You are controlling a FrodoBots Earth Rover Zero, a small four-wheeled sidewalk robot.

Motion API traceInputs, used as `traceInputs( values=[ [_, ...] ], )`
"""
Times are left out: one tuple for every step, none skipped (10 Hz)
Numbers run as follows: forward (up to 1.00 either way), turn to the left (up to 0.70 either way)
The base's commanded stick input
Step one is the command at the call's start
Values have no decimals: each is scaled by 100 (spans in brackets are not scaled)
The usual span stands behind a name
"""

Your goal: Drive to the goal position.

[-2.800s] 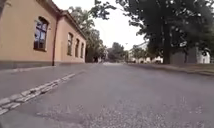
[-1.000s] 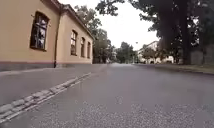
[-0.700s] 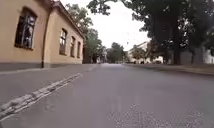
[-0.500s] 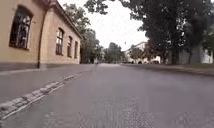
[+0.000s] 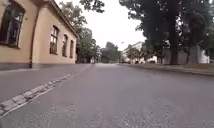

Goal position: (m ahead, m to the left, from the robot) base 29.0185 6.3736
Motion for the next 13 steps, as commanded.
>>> traceInputs(
  values=[
    [70,4],
    [70,19],
    [70,30],
    [70,13],
    [70,4],
    [70,4],
    [70,4],
    [70,4],
    [70,4],
    [70,4],
    [70,4],
    [70,4],
    [70,4]
  ],
)
